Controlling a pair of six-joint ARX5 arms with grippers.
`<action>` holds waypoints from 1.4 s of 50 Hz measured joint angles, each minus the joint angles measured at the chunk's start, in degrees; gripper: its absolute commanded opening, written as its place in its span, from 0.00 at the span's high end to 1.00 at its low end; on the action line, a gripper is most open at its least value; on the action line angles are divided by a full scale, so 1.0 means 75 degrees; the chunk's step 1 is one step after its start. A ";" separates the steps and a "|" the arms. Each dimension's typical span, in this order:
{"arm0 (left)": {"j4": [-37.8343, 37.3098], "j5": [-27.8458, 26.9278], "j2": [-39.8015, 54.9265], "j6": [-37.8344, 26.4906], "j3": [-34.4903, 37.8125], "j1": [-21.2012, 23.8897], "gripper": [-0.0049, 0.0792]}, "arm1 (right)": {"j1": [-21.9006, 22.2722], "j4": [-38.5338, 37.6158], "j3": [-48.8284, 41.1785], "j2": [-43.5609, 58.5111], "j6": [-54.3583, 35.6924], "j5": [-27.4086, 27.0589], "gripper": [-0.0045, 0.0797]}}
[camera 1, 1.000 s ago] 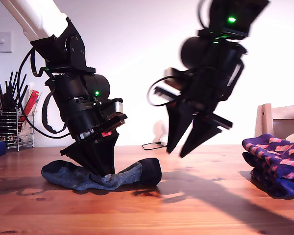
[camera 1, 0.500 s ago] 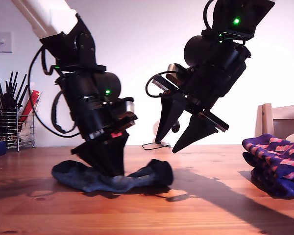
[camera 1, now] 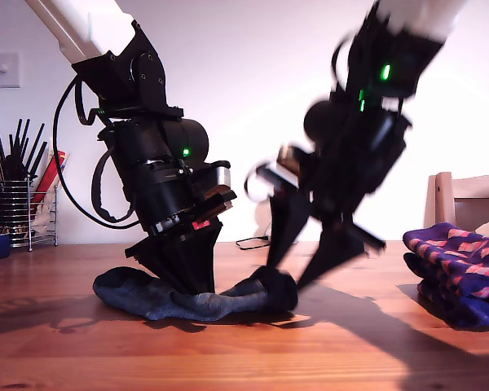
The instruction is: Fold the socks in front of you. After folding them, place them to the right side.
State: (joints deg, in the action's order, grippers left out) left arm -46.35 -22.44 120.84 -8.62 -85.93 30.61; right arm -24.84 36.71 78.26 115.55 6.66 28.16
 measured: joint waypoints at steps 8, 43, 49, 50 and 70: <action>0.0015 0.0000 0.0000 0.0000 0.0000 0.0000 0.87 | -0.0003 0.0012 0.0003 -0.0006 -0.0067 0.0166 0.56; 0.0580 0.0003 -0.0017 0.0047 0.0032 0.0017 0.87 | -0.0143 0.0105 0.0003 -0.0006 -0.0128 -0.0764 0.96; 0.0577 0.0023 -0.0210 0.0047 0.0061 0.0015 0.87 | -0.0044 0.0318 0.0003 -0.0006 -0.0297 -0.1020 0.96; 0.0577 0.0038 -0.0271 0.0047 0.0061 0.0015 0.87 | -0.0029 0.0350 0.0003 -0.0006 -0.0300 -0.1046 0.96; 0.1014 0.0874 -0.0766 0.0093 0.0076 -0.0291 0.87 | 0.0207 0.0702 0.0003 -0.0006 -0.0653 -0.1265 0.96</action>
State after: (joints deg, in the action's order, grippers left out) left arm -38.74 -15.88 115.09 -7.92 -85.36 28.42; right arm -23.29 41.98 78.28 115.50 1.76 18.68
